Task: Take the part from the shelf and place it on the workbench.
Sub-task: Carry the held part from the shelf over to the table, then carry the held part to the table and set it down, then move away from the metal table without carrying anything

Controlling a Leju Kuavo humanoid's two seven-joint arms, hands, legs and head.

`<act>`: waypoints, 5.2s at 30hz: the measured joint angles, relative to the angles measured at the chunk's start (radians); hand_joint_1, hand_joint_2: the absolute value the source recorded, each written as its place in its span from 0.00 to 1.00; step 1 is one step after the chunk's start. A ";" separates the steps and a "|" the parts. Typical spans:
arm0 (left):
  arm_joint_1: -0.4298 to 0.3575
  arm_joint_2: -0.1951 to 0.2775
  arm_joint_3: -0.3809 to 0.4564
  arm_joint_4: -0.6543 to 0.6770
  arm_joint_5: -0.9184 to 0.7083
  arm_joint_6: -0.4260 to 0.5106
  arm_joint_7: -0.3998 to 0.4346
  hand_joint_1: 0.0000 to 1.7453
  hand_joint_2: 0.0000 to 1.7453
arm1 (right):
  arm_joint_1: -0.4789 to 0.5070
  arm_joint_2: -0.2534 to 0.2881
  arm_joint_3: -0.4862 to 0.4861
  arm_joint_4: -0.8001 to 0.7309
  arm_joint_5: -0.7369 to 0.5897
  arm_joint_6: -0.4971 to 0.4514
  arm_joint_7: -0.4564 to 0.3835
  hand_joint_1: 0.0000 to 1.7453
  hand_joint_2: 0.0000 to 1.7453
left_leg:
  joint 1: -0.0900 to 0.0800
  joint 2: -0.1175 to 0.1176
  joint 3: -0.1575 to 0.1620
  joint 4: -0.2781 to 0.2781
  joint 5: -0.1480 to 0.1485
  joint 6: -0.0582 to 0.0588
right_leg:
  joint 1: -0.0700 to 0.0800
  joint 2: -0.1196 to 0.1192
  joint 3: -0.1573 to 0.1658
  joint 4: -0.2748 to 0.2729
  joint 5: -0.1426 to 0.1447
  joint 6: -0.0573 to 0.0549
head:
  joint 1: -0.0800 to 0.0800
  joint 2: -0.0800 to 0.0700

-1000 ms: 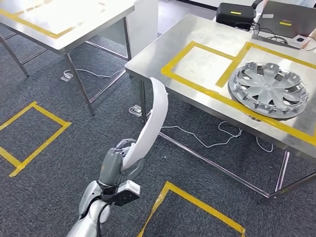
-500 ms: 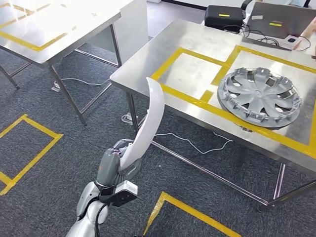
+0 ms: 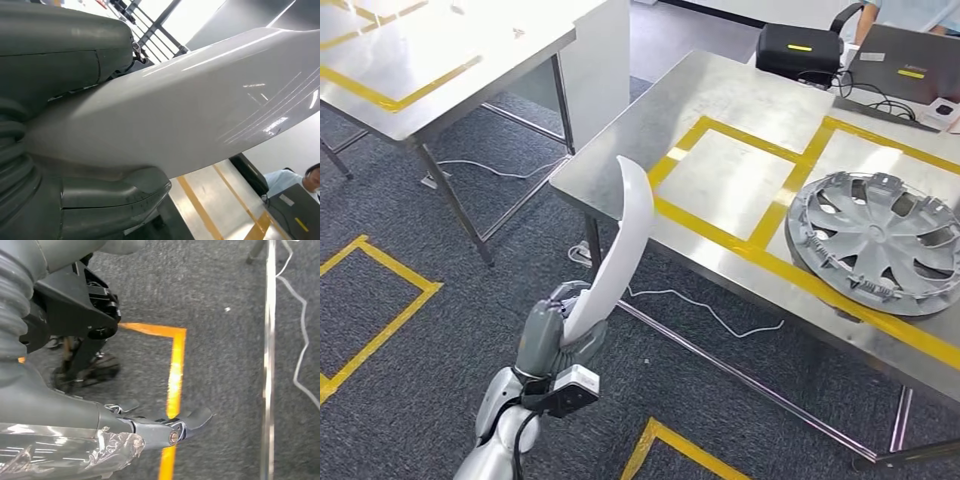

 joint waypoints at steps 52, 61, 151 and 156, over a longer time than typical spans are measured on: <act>-0.063 0.003 -0.032 0.074 -0.149 0.003 0.075 1.00 1.00 | -0.017 -0.001 0.029 0.013 0.027 0.013 0.004 0.00 1.00 | 0.010 -0.033 -0.086 0.003 0.064 -0.021 | -0.017 0.084 0.017 -0.088 0.137 0.005 | -0.003 0.000; -0.124 0.001 -0.003 0.135 -0.227 0.062 0.125 1.00 1.00 | -0.038 -0.001 0.045 0.023 0.054 0.018 0.002 0.00 1.00 | 0.008 0.030 -0.066 0.002 0.050 -0.015 | -0.015 -0.005 -0.012 0.013 0.101 0.018 | 0.008 0.000; -0.039 0.020 0.258 -0.021 -0.058 0.126 0.099 0.00 0.00 | -0.025 0.019 0.007 0.040 0.079 0.002 0.001 0.00 0.00 | -0.016 0.022 -0.076 -0.033 0.098 0.013 | -0.012 0.003 -0.033 0.167 0.001 0.032 | -0.038 0.000; -0.030 0.016 0.349 0.005 0.066 0.126 -0.026 0.00 0.00 | -0.030 0.019 0.007 0.040 0.093 -0.005 0.001 0.00 0.00 | -0.012 0.024 -0.116 -0.019 0.134 -0.012 | -0.014 0.002 0.169 -0.108 0.049 0.035 | -0.036 0.000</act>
